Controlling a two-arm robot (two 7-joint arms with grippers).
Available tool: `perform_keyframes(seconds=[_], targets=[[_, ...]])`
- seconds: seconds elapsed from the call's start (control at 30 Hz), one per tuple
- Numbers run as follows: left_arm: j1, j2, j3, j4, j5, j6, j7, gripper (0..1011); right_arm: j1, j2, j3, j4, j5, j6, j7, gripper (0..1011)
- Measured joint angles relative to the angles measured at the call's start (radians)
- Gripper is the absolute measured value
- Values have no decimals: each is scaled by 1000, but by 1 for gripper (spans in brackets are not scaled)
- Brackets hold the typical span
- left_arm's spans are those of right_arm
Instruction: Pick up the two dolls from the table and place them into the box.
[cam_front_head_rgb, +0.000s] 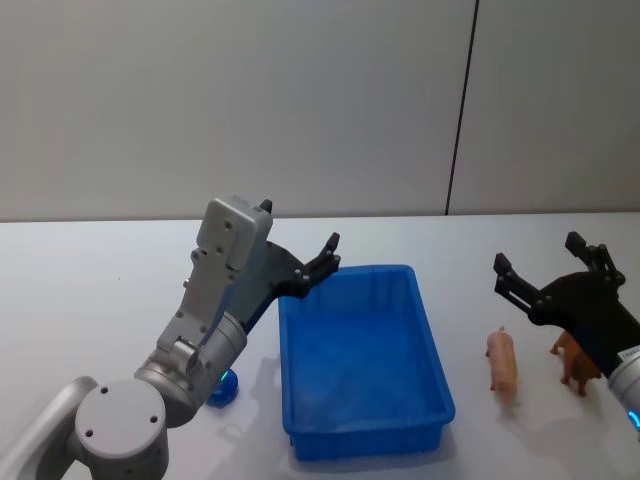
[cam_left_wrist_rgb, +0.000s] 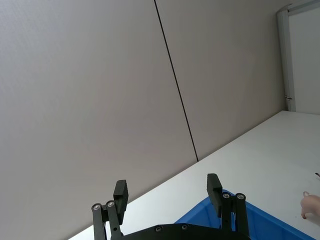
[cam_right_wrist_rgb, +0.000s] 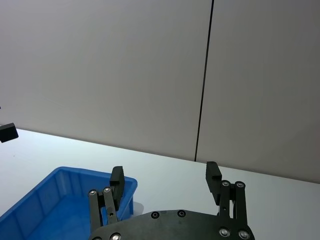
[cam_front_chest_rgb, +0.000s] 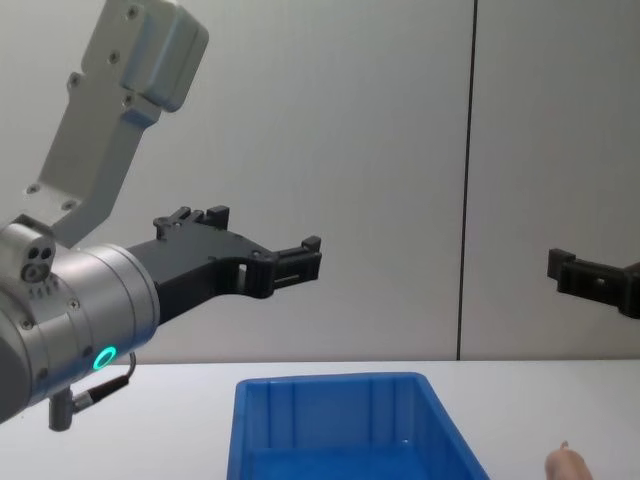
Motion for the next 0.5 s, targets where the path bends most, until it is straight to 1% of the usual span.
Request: perform_keyframes(seconds=[0.5], targets=[[0,0,0,0,0,0,0,1001,0,0,0,0,0,0,0,1001]])
